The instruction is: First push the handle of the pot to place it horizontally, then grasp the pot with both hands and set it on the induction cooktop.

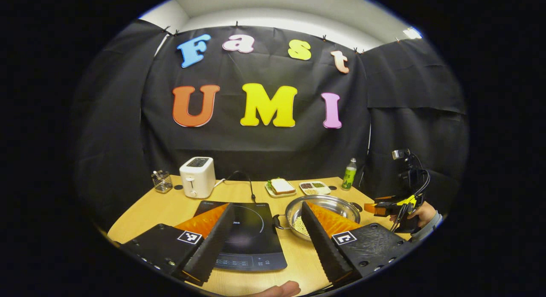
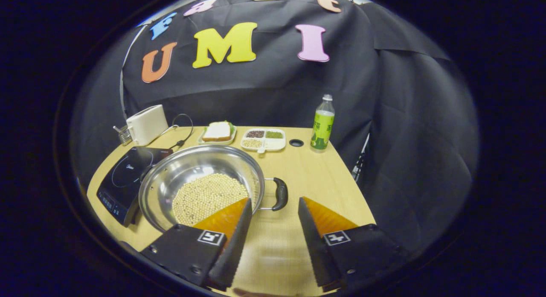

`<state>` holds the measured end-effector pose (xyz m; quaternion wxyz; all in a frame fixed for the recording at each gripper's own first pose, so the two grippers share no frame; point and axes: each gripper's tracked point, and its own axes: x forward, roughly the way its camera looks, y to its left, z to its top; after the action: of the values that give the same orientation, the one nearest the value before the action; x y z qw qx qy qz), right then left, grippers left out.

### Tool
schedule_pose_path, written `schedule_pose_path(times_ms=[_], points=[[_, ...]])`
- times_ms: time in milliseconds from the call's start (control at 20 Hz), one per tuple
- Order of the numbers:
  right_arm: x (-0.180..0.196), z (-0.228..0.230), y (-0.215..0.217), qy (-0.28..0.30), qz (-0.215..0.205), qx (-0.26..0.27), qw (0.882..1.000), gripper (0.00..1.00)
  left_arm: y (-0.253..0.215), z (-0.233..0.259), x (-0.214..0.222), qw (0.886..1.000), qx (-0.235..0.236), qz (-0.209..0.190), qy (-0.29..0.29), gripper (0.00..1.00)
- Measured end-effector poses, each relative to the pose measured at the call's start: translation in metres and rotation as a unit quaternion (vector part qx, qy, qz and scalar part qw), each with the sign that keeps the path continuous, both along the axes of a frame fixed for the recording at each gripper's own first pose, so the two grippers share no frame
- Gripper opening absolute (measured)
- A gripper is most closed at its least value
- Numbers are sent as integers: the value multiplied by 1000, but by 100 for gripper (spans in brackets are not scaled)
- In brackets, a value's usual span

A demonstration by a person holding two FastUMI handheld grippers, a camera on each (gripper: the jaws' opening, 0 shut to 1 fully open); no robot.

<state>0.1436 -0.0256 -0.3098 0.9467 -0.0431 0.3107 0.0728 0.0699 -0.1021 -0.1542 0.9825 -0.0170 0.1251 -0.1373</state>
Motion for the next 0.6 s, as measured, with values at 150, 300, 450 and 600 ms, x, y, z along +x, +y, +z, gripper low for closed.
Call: schedule_pose_path(times_ms=[150,300,450,600], points=[[5,5,-1,-2,2,5,1000,85,-21,-29,35,999,-17,-16,47,95],[12,4,0,10,0,19,1000,85,-33,-65,67,995,9,-14,97,95],[24,3,1,15,8,25,1000,85,-54,-104,89,988,21,-27,151,95],[35,-2,2,25,10,37,999,82,-64,-139,108,980,42,-25,195,95]])
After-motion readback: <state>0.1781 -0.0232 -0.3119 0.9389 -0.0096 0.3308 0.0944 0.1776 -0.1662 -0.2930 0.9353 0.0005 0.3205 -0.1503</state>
